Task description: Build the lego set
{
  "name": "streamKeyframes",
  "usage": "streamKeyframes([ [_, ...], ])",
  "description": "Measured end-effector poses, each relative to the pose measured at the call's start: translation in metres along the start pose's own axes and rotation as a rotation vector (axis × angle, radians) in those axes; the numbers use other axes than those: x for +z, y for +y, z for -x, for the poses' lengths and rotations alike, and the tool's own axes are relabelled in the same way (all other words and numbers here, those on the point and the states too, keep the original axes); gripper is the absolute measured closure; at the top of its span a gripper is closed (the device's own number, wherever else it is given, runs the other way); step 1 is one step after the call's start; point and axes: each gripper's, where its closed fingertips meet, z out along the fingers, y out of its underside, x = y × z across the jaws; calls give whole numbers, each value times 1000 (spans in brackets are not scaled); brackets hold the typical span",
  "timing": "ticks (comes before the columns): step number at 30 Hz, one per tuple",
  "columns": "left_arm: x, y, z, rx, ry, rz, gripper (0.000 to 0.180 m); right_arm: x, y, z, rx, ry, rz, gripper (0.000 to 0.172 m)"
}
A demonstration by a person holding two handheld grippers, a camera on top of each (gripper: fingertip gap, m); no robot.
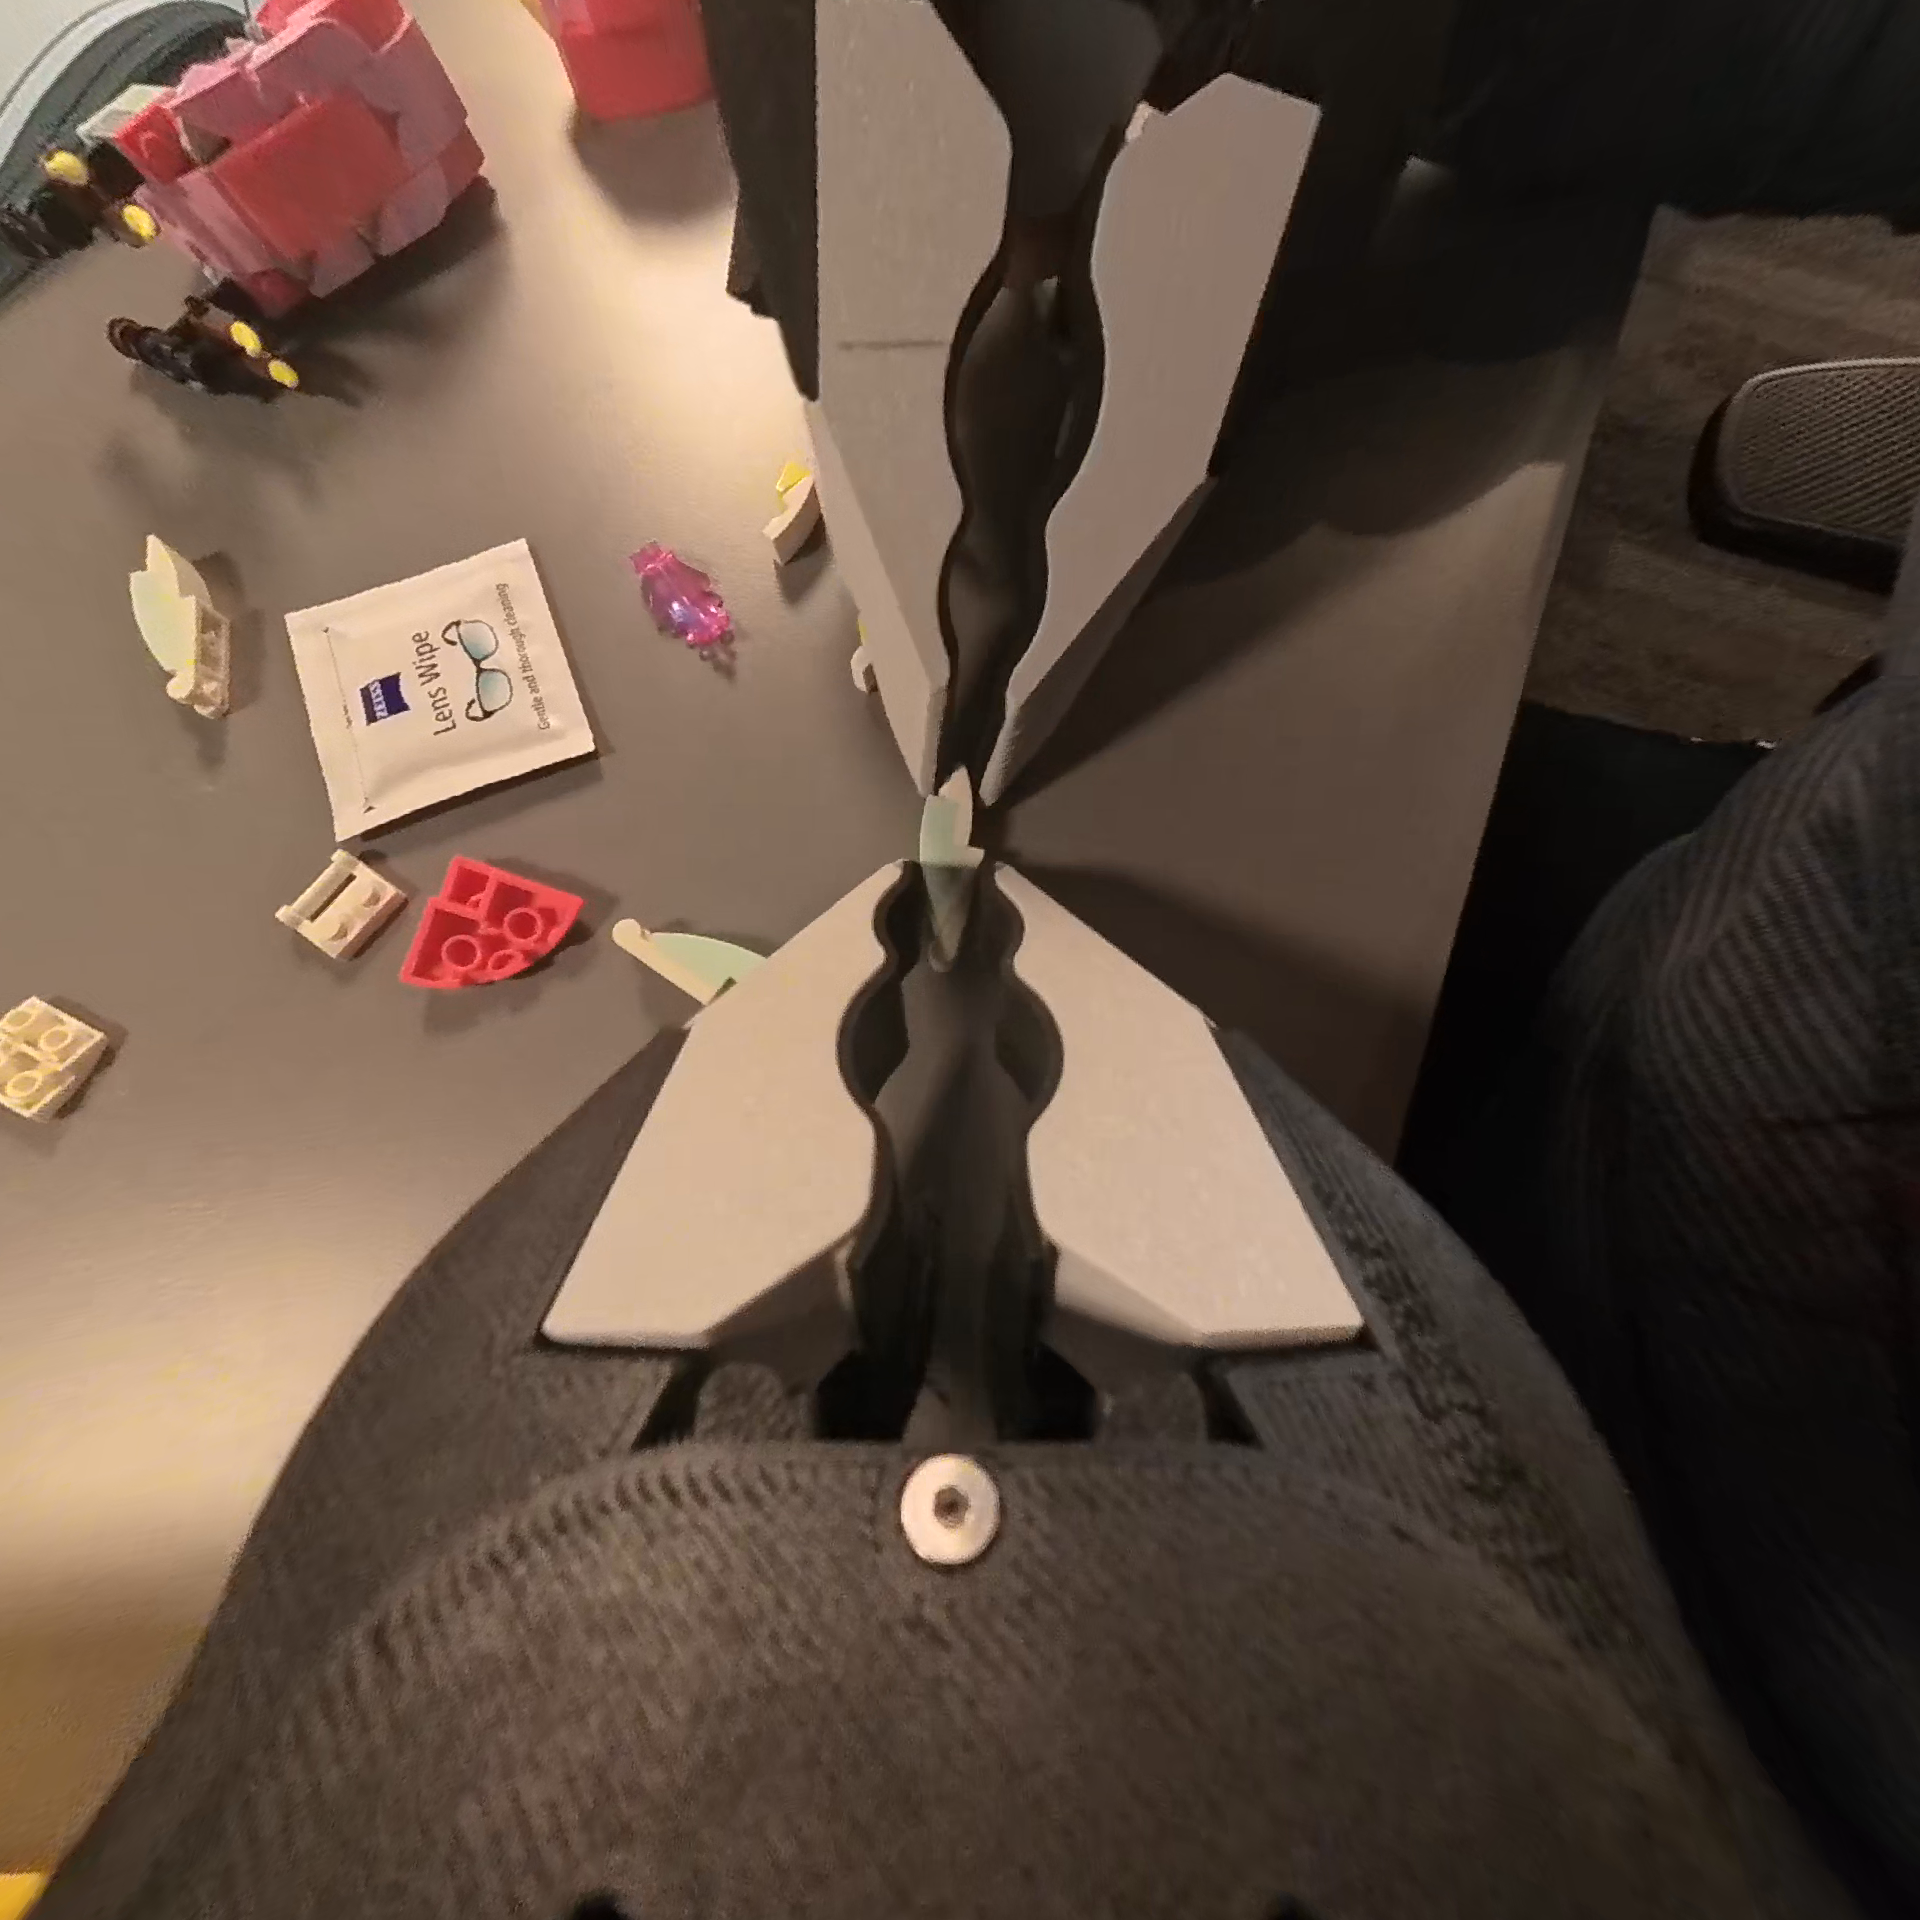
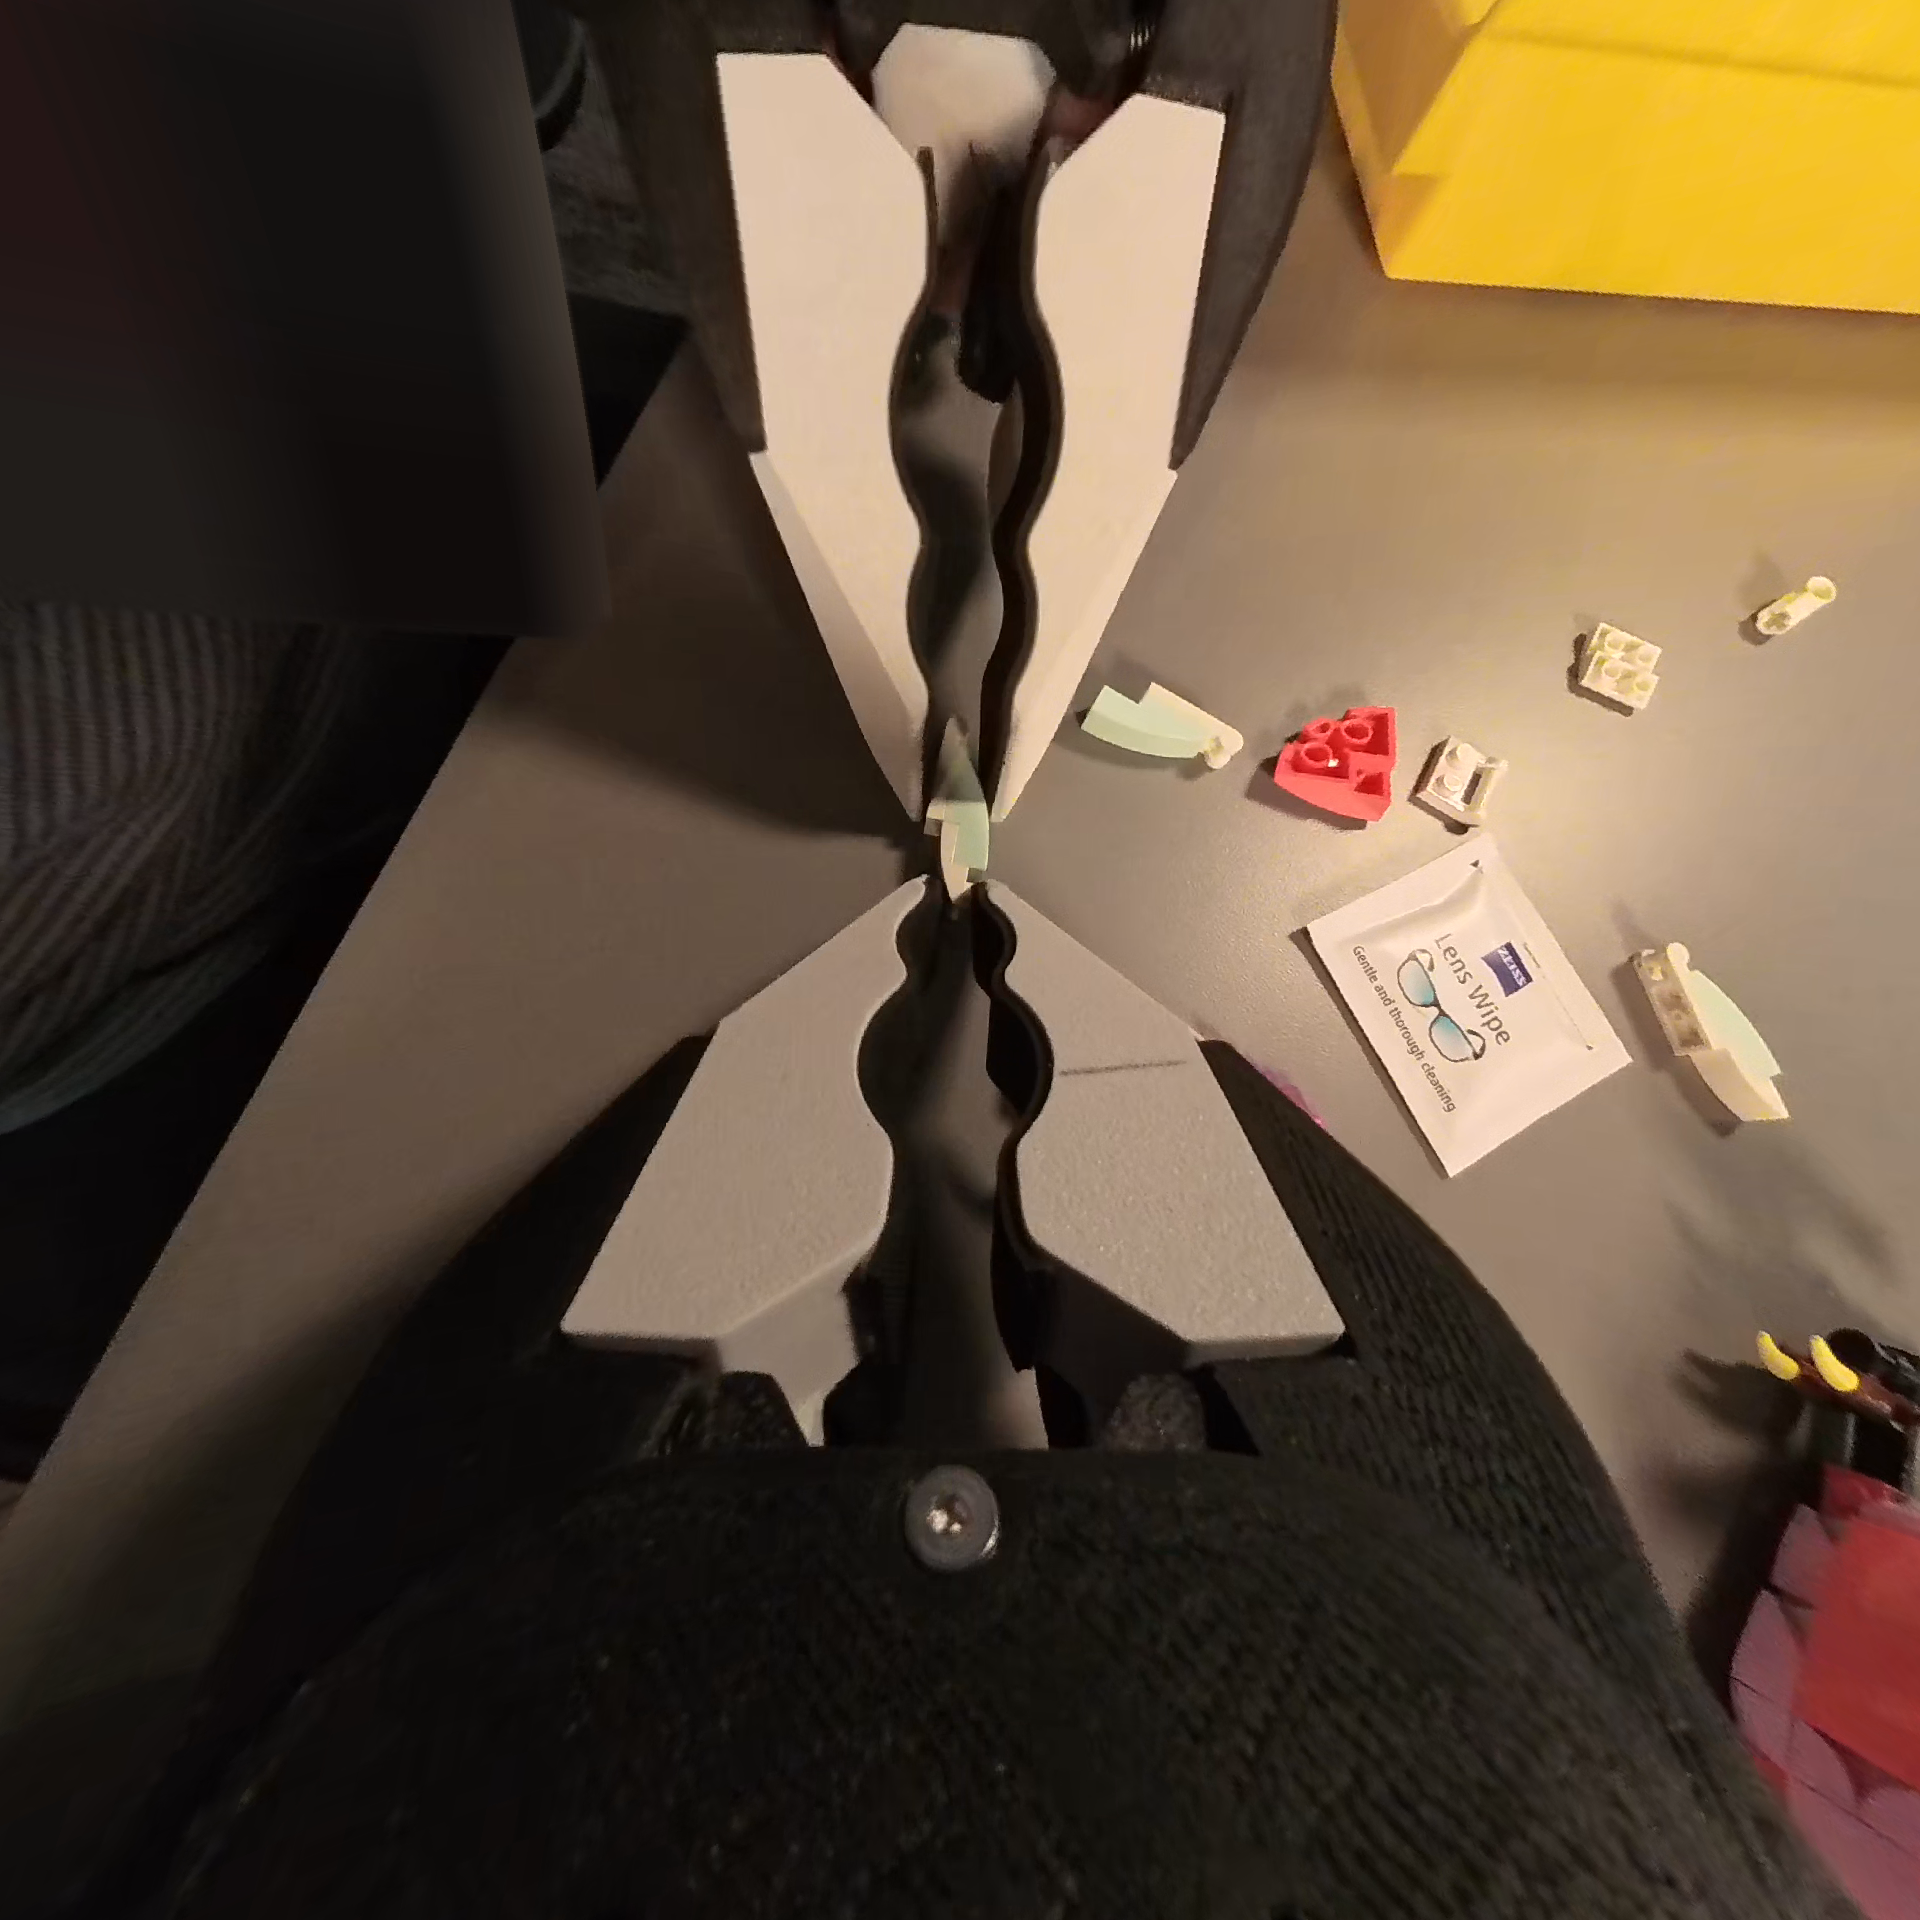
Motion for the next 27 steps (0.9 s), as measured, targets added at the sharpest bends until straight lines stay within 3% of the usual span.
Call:
streamKeyframes([
  [16, -1, 0, 1, -122, -113, 23, 171, 0, 1, 0, 5, 11, 31, 169],
  [21, -2, 0, 2, -170, -171, 43, 171, 0, 1, -1, -86, 51, 53, 170],
  [27, 0, -1, -2, -249, -150, 24, 171, -3, 2, 4, -106, 21, 47, 170],
])
